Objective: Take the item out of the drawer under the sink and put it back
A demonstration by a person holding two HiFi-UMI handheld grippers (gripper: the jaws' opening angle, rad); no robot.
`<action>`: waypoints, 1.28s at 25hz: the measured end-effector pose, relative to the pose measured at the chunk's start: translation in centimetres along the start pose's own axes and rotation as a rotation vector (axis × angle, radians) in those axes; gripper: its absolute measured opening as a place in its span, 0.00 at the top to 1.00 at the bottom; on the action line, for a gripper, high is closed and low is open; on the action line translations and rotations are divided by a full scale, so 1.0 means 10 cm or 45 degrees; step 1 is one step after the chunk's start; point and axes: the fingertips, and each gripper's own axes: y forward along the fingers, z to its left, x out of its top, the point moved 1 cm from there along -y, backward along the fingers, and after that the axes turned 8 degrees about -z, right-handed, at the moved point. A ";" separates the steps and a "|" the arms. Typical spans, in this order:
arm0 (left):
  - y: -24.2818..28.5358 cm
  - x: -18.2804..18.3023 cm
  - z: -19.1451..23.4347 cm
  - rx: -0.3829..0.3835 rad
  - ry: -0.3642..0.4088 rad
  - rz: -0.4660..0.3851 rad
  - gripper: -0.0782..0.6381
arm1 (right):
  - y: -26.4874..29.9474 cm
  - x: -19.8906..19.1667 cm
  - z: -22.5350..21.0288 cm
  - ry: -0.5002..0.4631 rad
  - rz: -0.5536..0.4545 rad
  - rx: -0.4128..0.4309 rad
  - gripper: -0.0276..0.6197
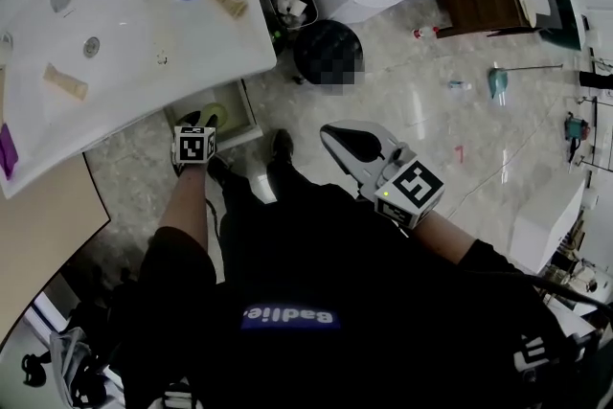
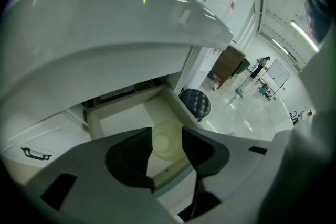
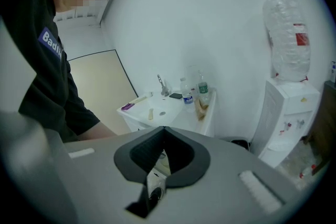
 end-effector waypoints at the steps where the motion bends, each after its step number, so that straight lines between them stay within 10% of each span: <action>1: 0.05 -0.01 0.02 0.013 0.011 0.016 0.67 | -0.01 -0.01 -0.02 0.005 0.005 -0.009 0.95; 23: 0.68 -0.37 0.34 0.075 0.086 0.199 0.67 | -0.12 -0.30 -0.22 0.045 0.100 -0.113 0.95; 32: 0.53 -0.32 0.39 0.075 0.103 0.185 0.85 | -0.13 -0.23 -0.18 0.019 0.089 -0.117 0.95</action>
